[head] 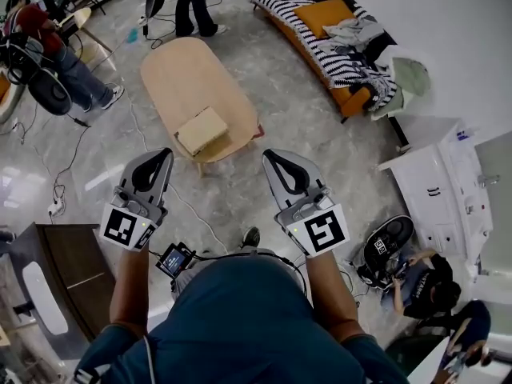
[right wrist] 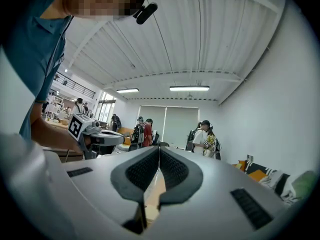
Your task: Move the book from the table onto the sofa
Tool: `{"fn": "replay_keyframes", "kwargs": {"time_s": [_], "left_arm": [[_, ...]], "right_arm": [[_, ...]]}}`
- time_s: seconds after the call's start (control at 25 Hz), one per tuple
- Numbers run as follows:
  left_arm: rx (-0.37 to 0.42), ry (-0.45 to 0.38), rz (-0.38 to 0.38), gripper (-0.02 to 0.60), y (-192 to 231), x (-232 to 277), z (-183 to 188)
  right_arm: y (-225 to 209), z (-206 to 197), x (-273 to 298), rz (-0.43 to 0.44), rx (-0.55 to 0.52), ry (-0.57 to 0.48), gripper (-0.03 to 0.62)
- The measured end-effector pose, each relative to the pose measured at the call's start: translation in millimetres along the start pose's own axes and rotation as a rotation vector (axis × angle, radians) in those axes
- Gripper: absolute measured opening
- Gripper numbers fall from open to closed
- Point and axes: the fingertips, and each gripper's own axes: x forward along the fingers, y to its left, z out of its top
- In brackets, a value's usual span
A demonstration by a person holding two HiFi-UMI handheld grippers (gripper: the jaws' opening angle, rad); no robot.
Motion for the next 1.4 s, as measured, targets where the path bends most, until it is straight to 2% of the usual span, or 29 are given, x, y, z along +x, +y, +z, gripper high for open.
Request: {"fn": "replay_keyframes", "kwargs": {"time_s": [0.4, 0.68, 1.08, 1.24, 1.4], "left_arm": [[-0.005, 0.062, 0.102, 0.005, 9.3, 47.2, -19.1], [-0.043, 0.082, 0.133, 0.005, 72.3, 59.0, -39.2], [-0.135, 0.088, 0.113, 0.005, 168.2, 76.8, -87.0], [-0.136, 0.072, 0.099, 0.005, 192.3, 91.5, -99.1], [-0.165, 0.089, 0.13, 0.005, 209.6, 98.7, -109.3]], "right_arm": [[-52.1, -31.9, 40.5, 0.137, 0.058, 0.005, 0.015], [-60.8, -40.9, 105.6, 0.165, 0.082, 0.044, 0.015], [-60.0, -67.1, 208.8, 0.17, 0.077, 0.143, 0.015], [-65.1, -76.6, 237.2, 0.166, 0.074, 0.16, 0.015], [-72.7, -89.2, 258.3, 0.18, 0.074, 0.165, 0.015]]}}
